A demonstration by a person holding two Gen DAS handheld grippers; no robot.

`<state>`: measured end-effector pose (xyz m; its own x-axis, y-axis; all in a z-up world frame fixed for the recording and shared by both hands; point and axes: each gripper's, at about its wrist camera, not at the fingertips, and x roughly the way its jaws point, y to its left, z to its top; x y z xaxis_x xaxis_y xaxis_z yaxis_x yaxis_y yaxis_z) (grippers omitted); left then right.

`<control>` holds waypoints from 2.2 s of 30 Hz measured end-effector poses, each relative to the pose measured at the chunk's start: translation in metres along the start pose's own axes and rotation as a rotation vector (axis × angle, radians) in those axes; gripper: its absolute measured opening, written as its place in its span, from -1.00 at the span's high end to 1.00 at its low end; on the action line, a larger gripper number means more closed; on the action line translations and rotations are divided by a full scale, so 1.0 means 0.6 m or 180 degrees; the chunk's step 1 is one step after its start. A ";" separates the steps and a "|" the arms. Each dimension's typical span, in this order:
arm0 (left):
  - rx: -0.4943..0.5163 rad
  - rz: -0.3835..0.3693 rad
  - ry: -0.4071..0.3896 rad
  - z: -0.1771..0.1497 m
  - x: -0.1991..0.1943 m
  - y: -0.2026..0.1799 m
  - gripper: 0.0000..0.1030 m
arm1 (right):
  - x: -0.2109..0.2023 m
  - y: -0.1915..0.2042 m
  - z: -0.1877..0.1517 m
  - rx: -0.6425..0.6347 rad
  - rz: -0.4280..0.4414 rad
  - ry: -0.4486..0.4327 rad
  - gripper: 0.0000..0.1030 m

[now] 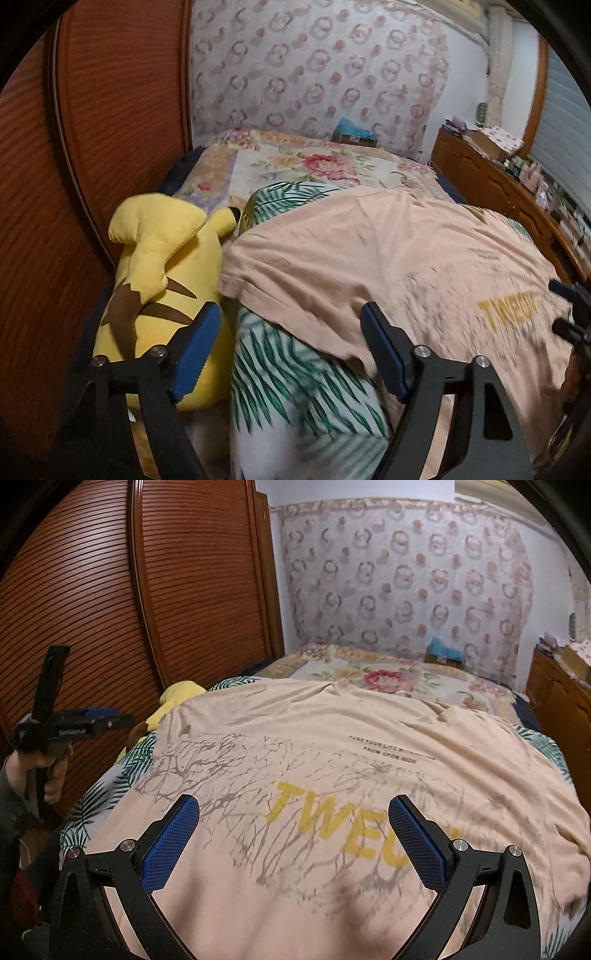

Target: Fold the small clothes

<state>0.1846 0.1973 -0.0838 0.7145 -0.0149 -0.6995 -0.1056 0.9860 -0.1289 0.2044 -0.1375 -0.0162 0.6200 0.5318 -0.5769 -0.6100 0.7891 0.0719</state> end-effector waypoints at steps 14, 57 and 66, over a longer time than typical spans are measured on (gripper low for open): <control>-0.0445 -0.0070 0.0529 0.030 0.130 0.079 0.09 | 0.133 -0.040 0.101 0.0025 0.0259 0.0357 -0.98; 0.0786 -0.0633 0.0117 0.137 0.038 -0.186 -0.20 | 0.091 -0.038 0.050 0.0330 -0.0013 0.0268 -0.98; 0.0670 -0.0233 0.0533 0.052 0.091 -0.105 -0.55 | 0.103 -0.004 0.054 0.0181 0.0077 0.0327 -0.97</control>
<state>0.2517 0.1392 -0.0921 0.5888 -0.0974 -0.8024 0.1007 0.9938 -0.0467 0.2604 -0.0963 -0.0256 0.5499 0.5189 -0.6545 -0.5933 0.7942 0.1312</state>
